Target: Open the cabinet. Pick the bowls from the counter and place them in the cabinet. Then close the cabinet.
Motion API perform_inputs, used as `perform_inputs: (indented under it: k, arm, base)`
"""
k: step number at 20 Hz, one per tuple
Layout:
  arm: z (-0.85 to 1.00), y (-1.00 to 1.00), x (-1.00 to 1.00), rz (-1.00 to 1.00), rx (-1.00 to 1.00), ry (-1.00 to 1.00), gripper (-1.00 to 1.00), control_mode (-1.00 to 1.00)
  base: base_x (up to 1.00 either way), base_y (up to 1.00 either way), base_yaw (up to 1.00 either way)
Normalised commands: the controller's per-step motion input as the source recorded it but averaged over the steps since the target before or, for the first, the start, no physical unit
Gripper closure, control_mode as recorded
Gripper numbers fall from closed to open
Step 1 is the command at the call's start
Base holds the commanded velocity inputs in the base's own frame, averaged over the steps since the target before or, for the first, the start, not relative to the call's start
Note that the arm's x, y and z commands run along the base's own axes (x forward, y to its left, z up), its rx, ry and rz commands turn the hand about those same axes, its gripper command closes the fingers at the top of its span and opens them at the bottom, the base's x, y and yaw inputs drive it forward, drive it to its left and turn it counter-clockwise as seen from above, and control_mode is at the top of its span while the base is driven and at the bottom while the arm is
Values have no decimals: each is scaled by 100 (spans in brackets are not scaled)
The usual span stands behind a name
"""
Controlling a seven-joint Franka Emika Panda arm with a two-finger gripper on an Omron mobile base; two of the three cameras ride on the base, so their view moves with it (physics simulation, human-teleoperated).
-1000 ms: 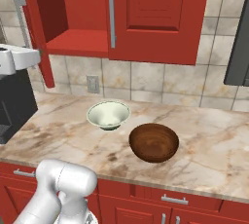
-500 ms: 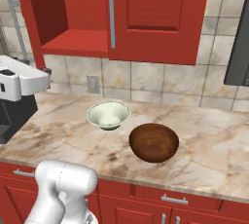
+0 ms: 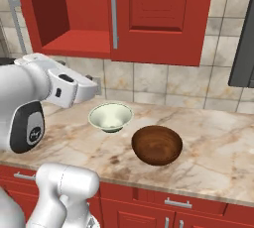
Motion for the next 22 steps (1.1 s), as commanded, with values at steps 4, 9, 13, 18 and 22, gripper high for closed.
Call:
perform_inputs:
  k: [4, 9, 13, 18, 22]
  arm:
    - [10, -13, 3, 35, 0, -1, -100, -100]
    - [3, 8, -3, 45, 0, 0, -100, -100]
    - [0, 24, -24, 41, 2, -6, -100, -100]
    - [1, 44, -3, 28, 11, -3, -100, -100]
    - [6, 50, 10, 21, 14, -2, -100, -100]
  base:
    - [0, 0, 0]
    - [0, 0, 0]
    - [0, 0, 0]
    - [0, 0, 0]
    - [0, 0, 0]
